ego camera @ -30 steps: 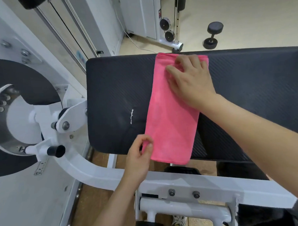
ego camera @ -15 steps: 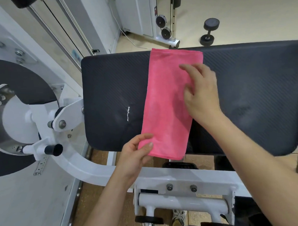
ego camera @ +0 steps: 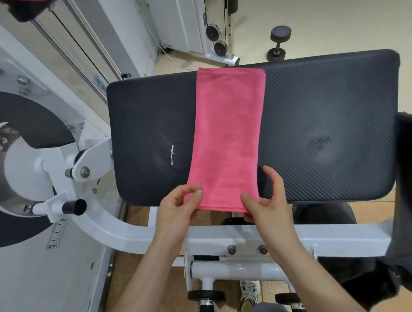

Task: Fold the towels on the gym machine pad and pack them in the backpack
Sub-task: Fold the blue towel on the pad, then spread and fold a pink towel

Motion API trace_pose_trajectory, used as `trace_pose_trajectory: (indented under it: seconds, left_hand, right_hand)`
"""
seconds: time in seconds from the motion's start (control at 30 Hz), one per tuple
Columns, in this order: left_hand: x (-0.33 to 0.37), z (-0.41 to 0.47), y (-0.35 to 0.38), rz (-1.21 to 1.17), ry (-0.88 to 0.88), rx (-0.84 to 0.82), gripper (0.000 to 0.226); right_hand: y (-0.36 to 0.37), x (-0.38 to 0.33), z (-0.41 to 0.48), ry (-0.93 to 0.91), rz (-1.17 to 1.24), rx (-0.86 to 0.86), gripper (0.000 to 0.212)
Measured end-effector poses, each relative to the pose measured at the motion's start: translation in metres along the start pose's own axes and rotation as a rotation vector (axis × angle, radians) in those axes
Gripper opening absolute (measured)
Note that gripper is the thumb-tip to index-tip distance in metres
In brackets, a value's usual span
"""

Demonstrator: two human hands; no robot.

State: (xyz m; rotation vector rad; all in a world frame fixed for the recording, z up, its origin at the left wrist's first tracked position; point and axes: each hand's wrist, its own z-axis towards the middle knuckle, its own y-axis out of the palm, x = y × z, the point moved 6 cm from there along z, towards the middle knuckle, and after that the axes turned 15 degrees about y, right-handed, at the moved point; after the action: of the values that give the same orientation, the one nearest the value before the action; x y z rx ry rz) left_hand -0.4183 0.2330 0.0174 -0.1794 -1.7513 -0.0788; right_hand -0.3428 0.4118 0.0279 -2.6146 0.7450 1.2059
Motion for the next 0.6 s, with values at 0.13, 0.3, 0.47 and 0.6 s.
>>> trace_pose_trajectory:
  seconds: [0.13, 0.3, 0.47, 0.6]
  left_hand:
    - [0.025, -0.014, -0.002, 0.763, 0.633, -0.036, 0.028]
    - [0.008, -0.017, 0.055, 1.182, 0.972, -0.413, 0.063]
    - [0.009, 0.004, 0.067, 1.224, 1.091, -0.399, 0.035]
    - [-0.003, -0.009, 0.064, 1.252, 1.089, -0.525, 0.034]
  right_hand:
    - [-0.002, -0.006, -0.003, -0.089, -0.146, -0.018, 0.022]
    - [0.0, 0.004, 0.008, 0.135, -0.096, -0.203, 0.016]
    - [-0.02, -0.012, 0.014, -0.117, -0.495, -0.003, 0.021]
    - [-0.022, -0.05, 0.012, -0.649, -0.937, 0.282, 0.032]
